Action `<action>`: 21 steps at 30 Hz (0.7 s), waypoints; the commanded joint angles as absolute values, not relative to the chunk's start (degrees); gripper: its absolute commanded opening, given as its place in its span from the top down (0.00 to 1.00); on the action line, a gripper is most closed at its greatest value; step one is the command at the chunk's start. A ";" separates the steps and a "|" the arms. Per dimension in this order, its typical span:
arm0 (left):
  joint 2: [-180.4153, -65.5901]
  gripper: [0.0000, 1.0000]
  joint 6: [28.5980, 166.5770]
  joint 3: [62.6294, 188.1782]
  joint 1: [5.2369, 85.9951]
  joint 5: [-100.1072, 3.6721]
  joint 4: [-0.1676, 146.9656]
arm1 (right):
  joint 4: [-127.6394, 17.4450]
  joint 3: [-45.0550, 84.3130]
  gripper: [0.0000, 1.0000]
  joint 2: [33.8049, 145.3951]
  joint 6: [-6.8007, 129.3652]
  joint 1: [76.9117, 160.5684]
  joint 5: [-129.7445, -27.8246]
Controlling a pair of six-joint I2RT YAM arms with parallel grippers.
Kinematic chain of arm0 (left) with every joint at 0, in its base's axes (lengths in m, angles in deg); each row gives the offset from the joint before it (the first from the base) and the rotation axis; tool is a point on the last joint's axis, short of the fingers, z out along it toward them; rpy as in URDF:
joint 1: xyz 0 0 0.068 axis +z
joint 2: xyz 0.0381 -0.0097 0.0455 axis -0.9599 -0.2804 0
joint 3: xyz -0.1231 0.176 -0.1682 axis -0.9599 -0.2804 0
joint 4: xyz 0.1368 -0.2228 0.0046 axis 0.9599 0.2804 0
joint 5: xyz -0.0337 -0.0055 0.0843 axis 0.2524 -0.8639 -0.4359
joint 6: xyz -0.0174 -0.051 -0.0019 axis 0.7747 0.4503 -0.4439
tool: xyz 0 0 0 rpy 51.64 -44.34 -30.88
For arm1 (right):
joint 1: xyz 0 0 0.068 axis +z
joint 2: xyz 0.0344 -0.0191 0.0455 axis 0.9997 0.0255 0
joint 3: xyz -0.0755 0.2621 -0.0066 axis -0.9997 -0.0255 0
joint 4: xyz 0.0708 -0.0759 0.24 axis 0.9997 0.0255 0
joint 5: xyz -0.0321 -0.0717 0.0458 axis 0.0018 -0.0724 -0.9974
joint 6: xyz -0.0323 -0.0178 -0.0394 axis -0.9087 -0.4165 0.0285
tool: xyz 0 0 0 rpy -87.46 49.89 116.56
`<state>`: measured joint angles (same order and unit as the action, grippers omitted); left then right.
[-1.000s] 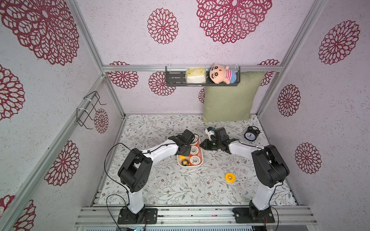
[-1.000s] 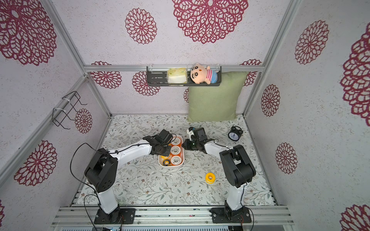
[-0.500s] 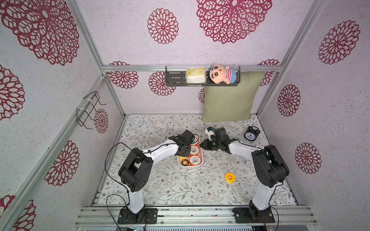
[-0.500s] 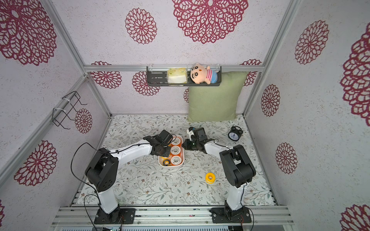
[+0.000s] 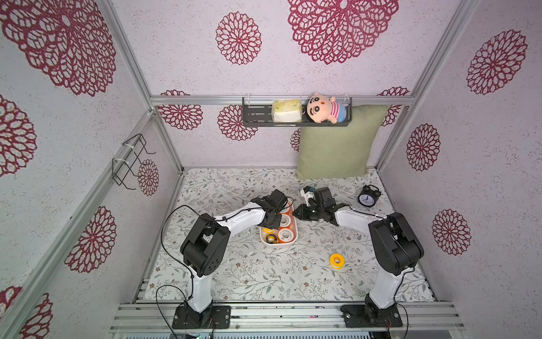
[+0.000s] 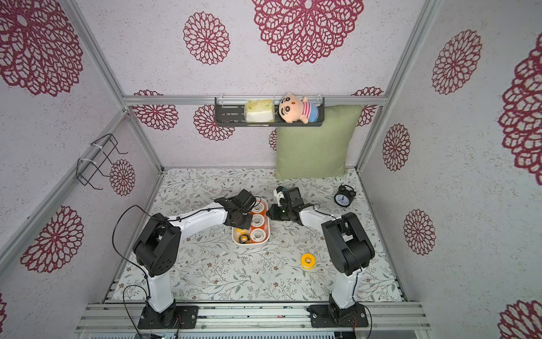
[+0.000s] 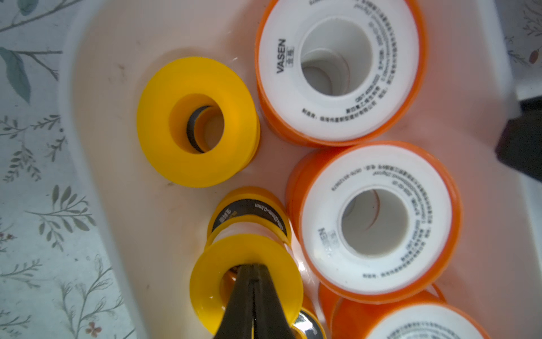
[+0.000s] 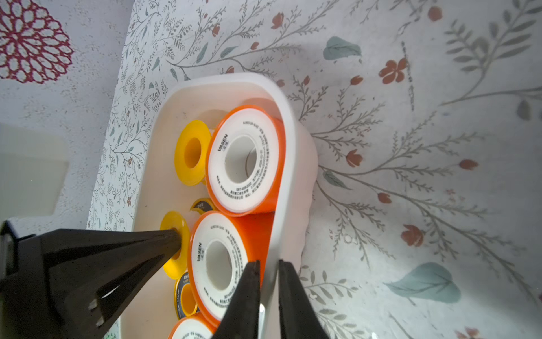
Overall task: Put the sealing tape into the storage box
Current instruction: Place the sealing tape in the storage box.
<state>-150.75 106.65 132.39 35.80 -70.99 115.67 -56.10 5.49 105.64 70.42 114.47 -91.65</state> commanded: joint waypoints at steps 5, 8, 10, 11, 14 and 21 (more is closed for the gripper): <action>-154.09 0.93 105.99 134.28 36.61 -71.25 116.00 | -54.06 7.16 0.82 106.63 69.21 114.67 -91.83; -154.73 0.93 105.94 134.71 36.63 -71.73 116.03 | -53.97 7.21 0.82 106.63 69.22 114.73 -91.81; -154.93 0.93 106.12 135.12 36.63 -72.13 116.33 | -53.86 7.17 0.82 106.47 69.21 114.73 -91.71; -154.76 0.93 106.20 135.17 36.62 -72.18 116.43 | -53.85 7.20 0.82 106.38 69.22 114.72 -91.72; -153.79 0.92 106.27 135.05 36.62 -72.64 116.22 | -53.62 7.28 0.82 105.90 69.03 114.73 -91.57; -149.12 0.82 106.21 134.44 36.63 -72.73 116.54 | -52.52 7.12 0.74 102.68 68.18 114.72 -89.23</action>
<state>-152.80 106.50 134.51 36.13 -72.54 115.84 -54.81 5.92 105.68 69.87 114.47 -91.01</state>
